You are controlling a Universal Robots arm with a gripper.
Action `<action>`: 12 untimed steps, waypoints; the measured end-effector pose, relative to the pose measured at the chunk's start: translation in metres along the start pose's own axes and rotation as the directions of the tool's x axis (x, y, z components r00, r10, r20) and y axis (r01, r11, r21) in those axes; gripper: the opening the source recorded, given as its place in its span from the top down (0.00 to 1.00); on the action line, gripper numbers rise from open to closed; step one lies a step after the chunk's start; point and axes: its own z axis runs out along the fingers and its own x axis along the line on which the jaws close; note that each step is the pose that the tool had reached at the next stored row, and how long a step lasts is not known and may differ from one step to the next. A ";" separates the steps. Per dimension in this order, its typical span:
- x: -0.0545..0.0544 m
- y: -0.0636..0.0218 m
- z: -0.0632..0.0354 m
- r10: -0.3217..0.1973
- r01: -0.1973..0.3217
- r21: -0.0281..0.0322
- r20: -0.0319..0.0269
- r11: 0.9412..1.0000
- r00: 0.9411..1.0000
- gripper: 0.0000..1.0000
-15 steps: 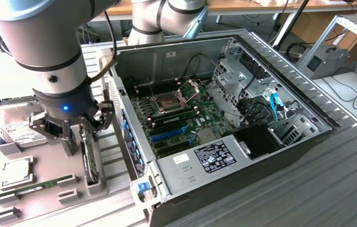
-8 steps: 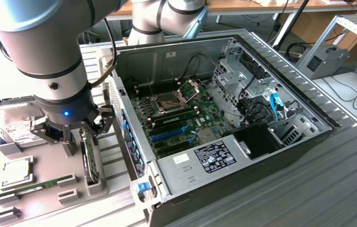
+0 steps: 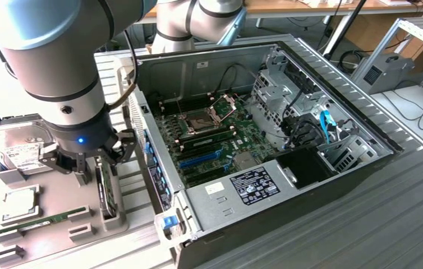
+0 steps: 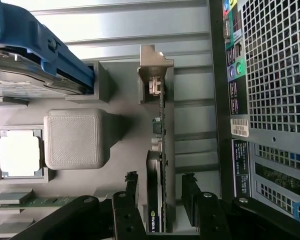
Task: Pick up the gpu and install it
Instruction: 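Pick up the gpu and move the gpu toward the slot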
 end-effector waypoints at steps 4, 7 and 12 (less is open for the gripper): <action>0.000 -0.0002 0.0038 0.000 0.000 0.000 0.000 1.000 1.000 0.52; 0.000 -0.0003 0.0067 0.000 0.000 0.000 0.000 1.000 1.000 0.52; 0.000 -0.0004 0.0085 0.000 0.000 0.000 0.000 1.000 1.000 0.52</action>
